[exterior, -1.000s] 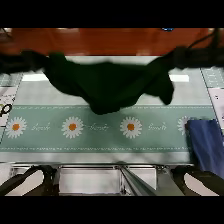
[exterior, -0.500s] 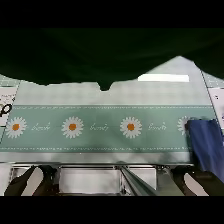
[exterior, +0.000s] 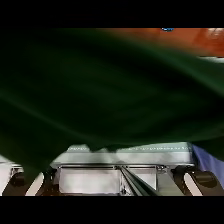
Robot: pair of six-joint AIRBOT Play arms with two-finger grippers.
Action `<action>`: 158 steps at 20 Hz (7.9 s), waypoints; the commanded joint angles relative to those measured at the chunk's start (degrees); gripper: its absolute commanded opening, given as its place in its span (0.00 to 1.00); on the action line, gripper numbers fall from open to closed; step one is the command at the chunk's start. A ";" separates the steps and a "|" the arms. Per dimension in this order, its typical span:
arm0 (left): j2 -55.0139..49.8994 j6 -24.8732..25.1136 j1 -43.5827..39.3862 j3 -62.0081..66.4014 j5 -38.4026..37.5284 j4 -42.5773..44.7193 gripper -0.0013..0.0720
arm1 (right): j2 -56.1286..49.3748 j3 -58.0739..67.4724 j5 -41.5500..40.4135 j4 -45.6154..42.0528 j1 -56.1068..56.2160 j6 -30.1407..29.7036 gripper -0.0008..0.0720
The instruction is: Fold the shirts.
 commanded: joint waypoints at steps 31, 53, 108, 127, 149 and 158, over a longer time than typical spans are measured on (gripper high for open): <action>-48.19 -13.18 13.86 -24.44 -11.76 10.21 0.71 | -50.42 -23.50 -24.76 11.10 -22.01 -13.57 0.58; -39.30 5.22 16.55 -73.13 7.52 -22.14 0.06 | -26.95 -64.61 -33.73 25.44 -29.62 -23.67 0.58; 8.66 -13.66 1.14 -0.94 -0.26 26.56 0.04 | -1.31 9.40 -8.33 -4.37 -16.46 -3.37 0.05; -59.25 -25.59 -3.17 -11.26 25.59 18.80 0.04 | -59.74 -12.07 -40.11 11.80 -11.13 -17.46 0.05; -70.79 -7.72 1.57 -6.27 -13.62 11.10 0.04 | -71.97 -6.25 -17.22 9.03 -12.22 -15.10 0.05; -70.66 -11.67 1.57 -10.58 -13.16 11.13 0.71 | -71.82 -8.00 -18.58 9.22 -12.26 -13.81 0.58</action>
